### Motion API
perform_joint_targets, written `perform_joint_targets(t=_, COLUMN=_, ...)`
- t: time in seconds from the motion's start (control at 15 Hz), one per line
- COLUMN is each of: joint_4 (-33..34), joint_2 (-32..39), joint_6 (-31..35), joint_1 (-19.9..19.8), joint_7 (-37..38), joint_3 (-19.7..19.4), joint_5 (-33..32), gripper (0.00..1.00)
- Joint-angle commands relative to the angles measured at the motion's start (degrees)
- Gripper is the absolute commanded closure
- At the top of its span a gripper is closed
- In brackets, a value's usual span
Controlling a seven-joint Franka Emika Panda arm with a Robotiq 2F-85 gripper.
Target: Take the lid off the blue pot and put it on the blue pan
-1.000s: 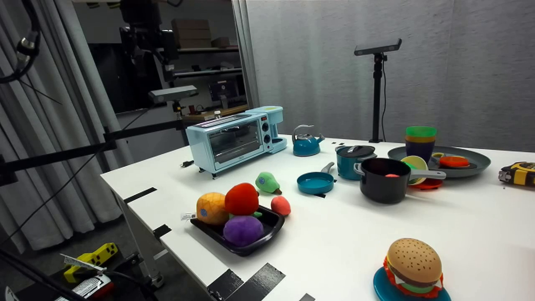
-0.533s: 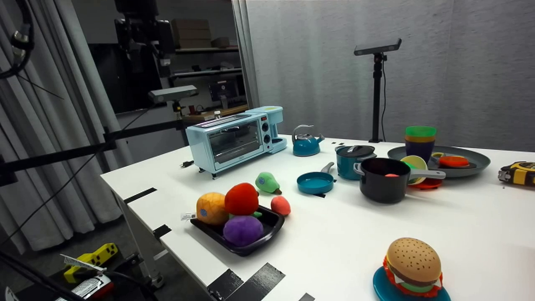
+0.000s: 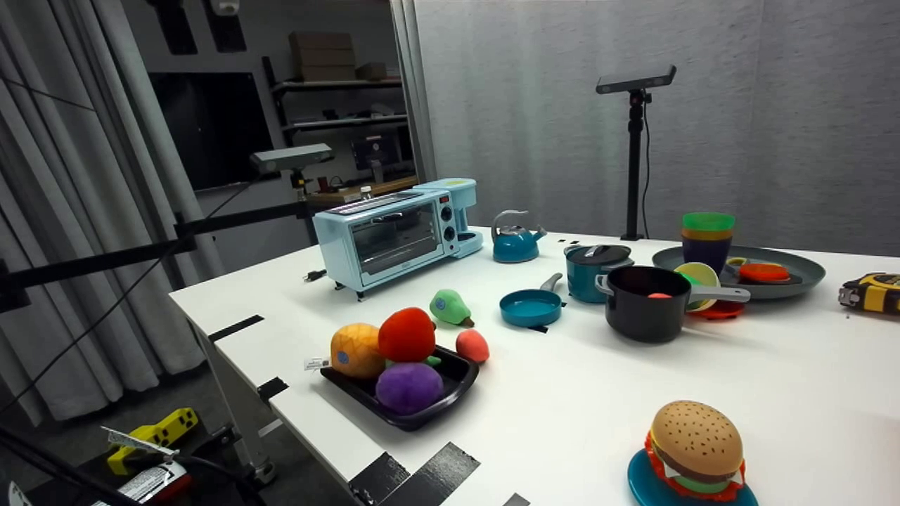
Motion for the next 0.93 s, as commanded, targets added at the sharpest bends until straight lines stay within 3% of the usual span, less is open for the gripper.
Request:
perform_joint_targets(t=0.0, joint_4=0.2, joint_2=-0.1, joint_6=-0.2, joint_1=-0.1, joint_7=0.0, joint_3=0.1, joint_5=0.0, gripper=0.00)
perform_joint_targets(t=0.73, joint_4=-0.8, joint_2=-0.2, joint_6=1.8, joint_1=-0.5, joint_7=0.8, joint_3=1.0, joint_5=-0.4, gripper=0.00)
perform_joint_targets(t=0.87, joint_4=-3.8, joint_2=4.7, joint_6=12.1, joint_1=-0.1, joint_7=0.0, joint_3=0.4, joint_5=-0.9, gripper=0.00)
